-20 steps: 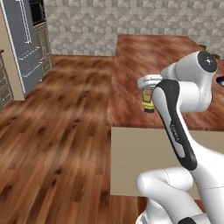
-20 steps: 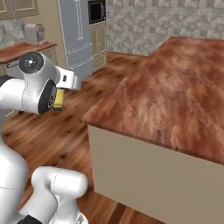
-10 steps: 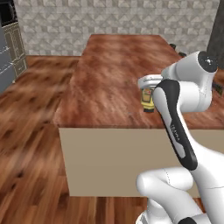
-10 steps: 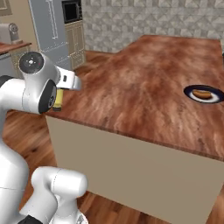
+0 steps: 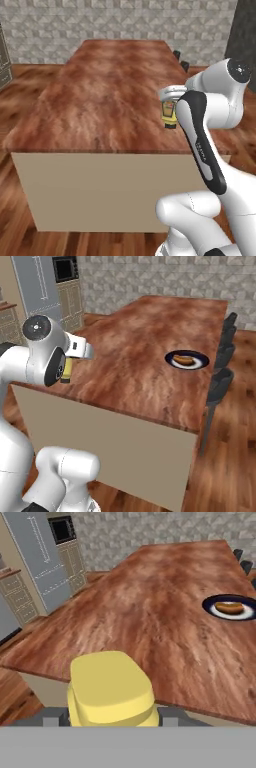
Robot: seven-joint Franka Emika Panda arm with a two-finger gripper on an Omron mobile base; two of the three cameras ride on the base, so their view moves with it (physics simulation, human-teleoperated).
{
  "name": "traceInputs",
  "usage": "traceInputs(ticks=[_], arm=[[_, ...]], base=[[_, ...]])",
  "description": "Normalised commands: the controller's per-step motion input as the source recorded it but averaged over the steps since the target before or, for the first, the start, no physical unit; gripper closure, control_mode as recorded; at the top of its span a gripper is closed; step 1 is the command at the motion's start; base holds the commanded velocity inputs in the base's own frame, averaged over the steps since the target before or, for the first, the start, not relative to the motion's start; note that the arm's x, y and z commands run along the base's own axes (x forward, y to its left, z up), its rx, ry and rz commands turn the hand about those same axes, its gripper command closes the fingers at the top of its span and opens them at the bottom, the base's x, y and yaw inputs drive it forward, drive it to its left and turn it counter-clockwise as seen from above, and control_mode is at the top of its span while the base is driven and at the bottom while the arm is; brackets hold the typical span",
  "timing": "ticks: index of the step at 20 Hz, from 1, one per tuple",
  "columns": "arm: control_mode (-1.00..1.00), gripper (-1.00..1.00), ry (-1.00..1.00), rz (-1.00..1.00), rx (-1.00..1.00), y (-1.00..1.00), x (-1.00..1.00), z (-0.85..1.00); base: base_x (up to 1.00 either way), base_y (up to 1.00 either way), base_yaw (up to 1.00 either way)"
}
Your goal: Move the hot dog bun to the plate on the dining table and place the condiment next to that plate. Then navigate to the fridge and take the sausage and place it on the plate as well.
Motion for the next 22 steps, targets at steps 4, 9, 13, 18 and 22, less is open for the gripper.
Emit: traceInputs(ticks=[4,9,13,18,22], arm=[[1.0,1.0,0.0,0.0,0.0,0.0,0.0,0.0],[1.0,1.0,0.0,0.0,0.0,0.0,0.0,0.0],[1.0,1.0,0.0,0.0,0.0,0.0,0.0,0.0],[1.0,1.0,0.0,0.0,0.0,0.0,0.0,0.0],[1.0,1.0,0.0,0.0,0.0,0.0,0.0,0.0]], base=[[0.4,-1.0,0.04],[0.36,-1.0,0.19],[0.05,-1.0,0.29],[0.0,-1.0,0.35],[0.02,-1.0,0.36]])
